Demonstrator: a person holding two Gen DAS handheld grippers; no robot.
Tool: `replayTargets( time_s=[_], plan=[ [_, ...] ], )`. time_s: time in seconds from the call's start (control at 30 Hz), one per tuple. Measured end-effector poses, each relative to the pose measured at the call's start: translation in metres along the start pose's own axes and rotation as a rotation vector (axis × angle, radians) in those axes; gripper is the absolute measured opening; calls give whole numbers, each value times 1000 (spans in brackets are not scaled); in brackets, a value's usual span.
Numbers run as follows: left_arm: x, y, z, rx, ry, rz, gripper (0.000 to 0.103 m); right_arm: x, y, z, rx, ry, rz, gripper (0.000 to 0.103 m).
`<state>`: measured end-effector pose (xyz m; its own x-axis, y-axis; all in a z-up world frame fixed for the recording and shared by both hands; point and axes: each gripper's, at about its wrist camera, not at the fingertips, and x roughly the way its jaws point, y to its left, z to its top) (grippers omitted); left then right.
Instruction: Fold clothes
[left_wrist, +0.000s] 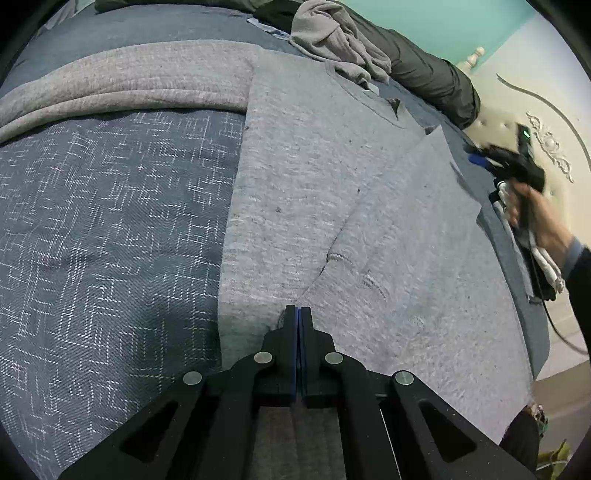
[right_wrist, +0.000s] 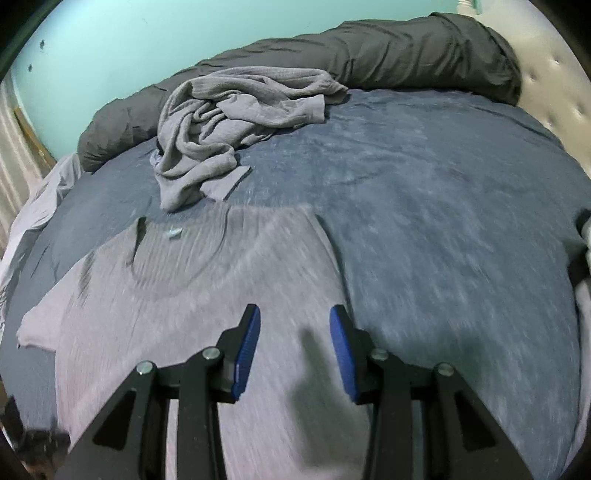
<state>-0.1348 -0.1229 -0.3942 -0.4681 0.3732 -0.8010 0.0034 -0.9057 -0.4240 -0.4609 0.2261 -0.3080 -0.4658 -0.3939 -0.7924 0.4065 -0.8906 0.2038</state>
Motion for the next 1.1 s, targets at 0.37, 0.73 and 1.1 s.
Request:
replayTargets(
  time_s=[0.37,0.73,1.1],
  plan=[
    [3,2,-1,15,-14,-1,0,84,-2,50,63,85,-104,14],
    [10,-2,2,27,-3,6,0,79,-29,69,138,-63,-173,12],
    [0,1,5,-35,-18,-17,1,-33,-1,-27,154,-161,54,12]
  ],
)
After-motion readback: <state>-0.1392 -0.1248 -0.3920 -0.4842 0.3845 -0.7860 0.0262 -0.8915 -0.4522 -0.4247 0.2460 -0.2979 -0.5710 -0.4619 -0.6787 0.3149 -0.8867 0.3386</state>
